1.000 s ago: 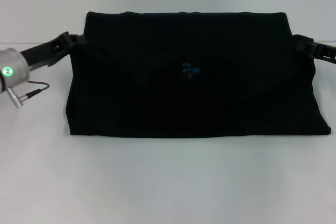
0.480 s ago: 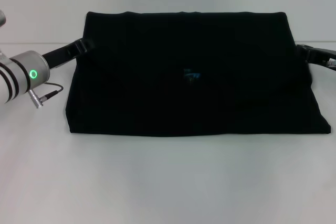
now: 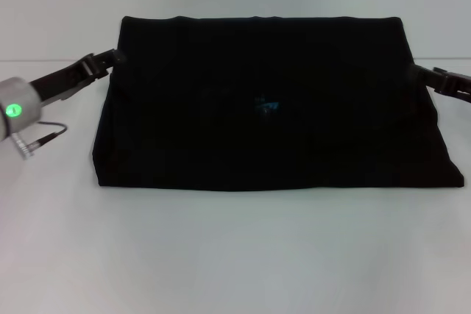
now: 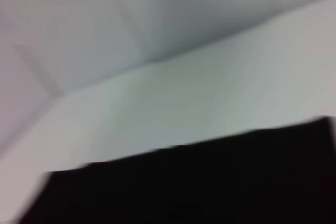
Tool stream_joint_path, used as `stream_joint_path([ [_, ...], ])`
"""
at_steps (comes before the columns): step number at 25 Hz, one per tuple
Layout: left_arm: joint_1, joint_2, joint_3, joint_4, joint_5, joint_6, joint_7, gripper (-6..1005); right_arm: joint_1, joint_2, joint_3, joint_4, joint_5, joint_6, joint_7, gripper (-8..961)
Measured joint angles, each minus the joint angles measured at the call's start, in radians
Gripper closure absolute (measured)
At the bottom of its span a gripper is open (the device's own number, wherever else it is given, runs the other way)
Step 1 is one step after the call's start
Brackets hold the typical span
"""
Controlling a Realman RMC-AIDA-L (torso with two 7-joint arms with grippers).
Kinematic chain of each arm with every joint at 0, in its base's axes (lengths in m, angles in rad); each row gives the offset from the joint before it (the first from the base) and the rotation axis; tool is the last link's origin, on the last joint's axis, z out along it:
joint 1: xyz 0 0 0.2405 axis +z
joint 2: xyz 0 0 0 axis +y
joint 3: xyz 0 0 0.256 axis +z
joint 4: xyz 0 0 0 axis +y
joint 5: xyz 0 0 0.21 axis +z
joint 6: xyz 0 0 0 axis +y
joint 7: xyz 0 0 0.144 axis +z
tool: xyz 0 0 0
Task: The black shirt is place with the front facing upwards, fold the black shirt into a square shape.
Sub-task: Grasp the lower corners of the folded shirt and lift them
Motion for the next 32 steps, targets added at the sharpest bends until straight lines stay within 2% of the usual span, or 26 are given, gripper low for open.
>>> stream_joint_path([
  [3,0.048,0.044,0.032,-0.003,0.009,0.127,-0.088,557,-0.041,-0.021,-0.008,-0.004,0.025,-0.250,-0.124,325],
  [5,0.079,0.073,0.088,-0.001,0.010,0.191,-0.148,480,-0.061,-0.027,-0.018,-0.004,0.009,-0.392,-0.215,278],
  [8,0.117,0.112,0.195,0.002,0.014,0.258,-0.218,338,-0.086,-0.023,-0.059,-0.004,-0.023,-0.530,-0.326,206],
  [10,0.130,0.121,0.233,0.007,0.026,0.274,-0.239,281,-0.098,-0.011,-0.092,-0.003,-0.046,-0.562,-0.389,159],
  [13,0.142,0.118,0.246,0.020,0.058,0.273,-0.247,255,-0.109,0.017,-0.128,0.003,-0.082,-0.563,-0.470,99],
  [16,0.139,0.108,0.251,0.023,0.096,0.245,-0.248,238,-0.110,0.031,-0.142,0.031,-0.112,-0.553,-0.537,64],
  [23,0.128,0.094,0.288,0.018,0.116,0.177,-0.249,249,-0.102,0.034,-0.160,0.099,-0.122,-0.537,-0.626,39],
  [32,0.114,0.067,0.331,0.016,0.116,0.123,-0.239,284,-0.097,0.035,-0.160,0.104,-0.119,-0.532,-0.621,39],
])
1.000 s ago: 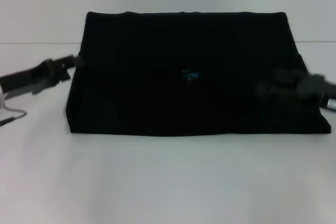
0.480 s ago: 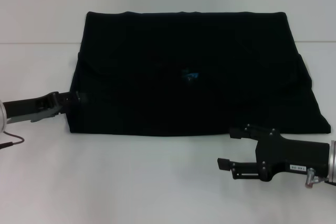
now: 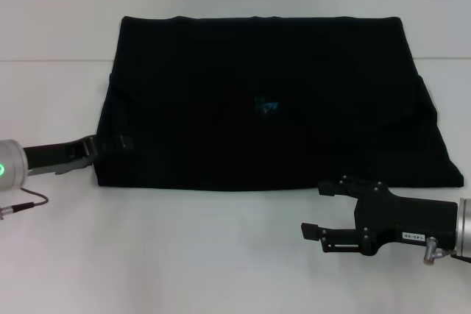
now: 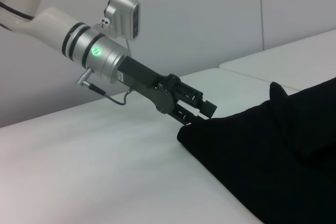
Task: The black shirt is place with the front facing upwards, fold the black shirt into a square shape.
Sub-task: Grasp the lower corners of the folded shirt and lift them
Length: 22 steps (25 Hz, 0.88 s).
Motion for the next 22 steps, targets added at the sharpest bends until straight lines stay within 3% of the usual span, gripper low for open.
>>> stream_joint_path([
  [6,-0.003,-0.010,0.010,0.004,0.000,-0.008,0.001,308,0.000,0.000,0.000,0.000,0.001,0.000,0.004,40],
  [18,-0.011,-0.002,0.050,-0.005,0.018,0.025,-0.026,355,-0.001,0.000,0.009,0.009,0.001,-0.001,0.006,42],
  [22,-0.012,-0.001,0.057,-0.002,0.019,0.027,-0.023,547,-0.002,-0.001,0.013,0.009,0.001,-0.001,0.007,42],
])
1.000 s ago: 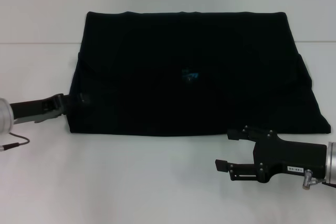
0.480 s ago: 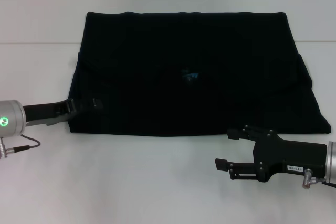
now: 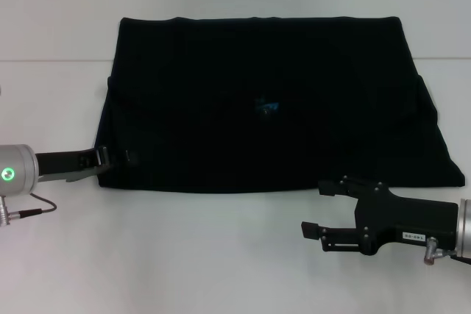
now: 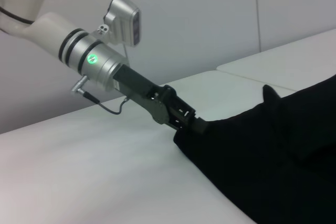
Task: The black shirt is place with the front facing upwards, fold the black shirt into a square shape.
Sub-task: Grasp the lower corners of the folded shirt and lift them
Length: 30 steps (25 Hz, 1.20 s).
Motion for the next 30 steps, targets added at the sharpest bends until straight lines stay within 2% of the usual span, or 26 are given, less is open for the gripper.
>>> stream_joint_path([
  [1,0.000,0.000,0.000,0.001,0.000,0.002,0.001,595,-0.001,-0.001,0.003,0.000,0.000,0.000,0.002,42],
  [5,-0.001,0.000,0.001,0.001,0.001,0.011,0.003,672,-0.008,-0.010,0.032,-0.013,0.001,-0.004,0.073,43],
  [9,-0.003,0.002,0.001,0.002,0.001,0.022,0.003,749,-0.008,-0.039,0.044,-0.095,-0.006,0.027,0.338,43],
  [11,-0.007,0.003,0.001,0.003,0.001,0.026,0.003,788,-0.004,-0.066,0.037,-0.152,-0.033,0.060,0.534,44],
  [12,-0.008,0.004,0.001,0.004,0.001,0.027,0.003,807,0.003,-0.089,0.034,-0.184,-0.056,0.075,0.659,44],
  [13,-0.008,0.004,0.001,0.004,0.001,0.028,0.003,864,0.009,-0.105,0.033,-0.196,-0.075,0.074,0.727,44],
  [15,-0.009,0.005,0.001,0.004,0.001,0.029,0.003,979,0.032,-0.151,0.025,-0.224,-0.123,0.061,0.898,44],
  [18,-0.009,0.006,0.001,0.003,0.001,0.031,0.001,980,0.078,-0.214,-0.003,-0.250,-0.214,0.053,1.125,44],
  [20,-0.010,0.006,0.001,0.003,0.001,0.034,-0.001,980,0.108,-0.235,-0.014,-0.270,-0.289,0.057,1.253,45],
  [22,-0.012,0.006,0.001,0.003,0.001,0.037,-0.002,980,0.138,-0.237,-0.016,-0.291,-0.379,0.073,1.345,45],
  [24,-0.013,0.005,0.001,0.002,0.002,0.038,-0.002,979,0.164,-0.231,-0.016,-0.297,-0.455,0.106,1.389,45],
  [30,-0.011,0.006,0.000,0.001,-0.003,0.044,0.001,980,0.217,-0.198,-0.056,-0.193,-0.533,0.234,1.400,46],
])
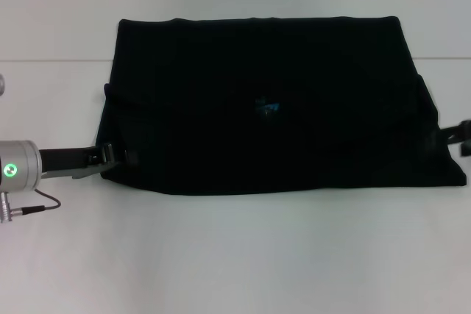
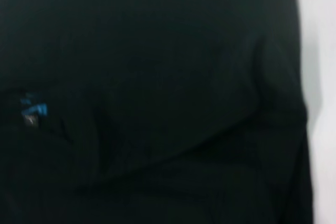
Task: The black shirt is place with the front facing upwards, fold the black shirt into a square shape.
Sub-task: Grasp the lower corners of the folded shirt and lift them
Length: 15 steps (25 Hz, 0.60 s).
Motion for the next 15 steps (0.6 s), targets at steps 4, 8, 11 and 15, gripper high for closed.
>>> stream_joint_path([
  [4,0.002,0.001,-0.003,0.000,-0.003,0.007,0.001,980,0.008,0.025,-0.046,0.047,-0.002,0.057,0.002,47],
  [8,0.000,0.001,-0.003,0.001,-0.003,0.014,0.002,980,0.009,0.036,-0.073,0.053,-0.002,0.077,0.010,48],
  [11,0.001,0.001,-0.005,0.003,-0.004,0.019,0.003,980,0.004,0.037,-0.077,0.053,-0.003,0.079,0.009,50],
  [15,0.003,0.001,-0.007,0.003,-0.004,0.024,0.003,980,-0.002,0.037,-0.072,0.037,-0.001,0.072,0.006,53],
])
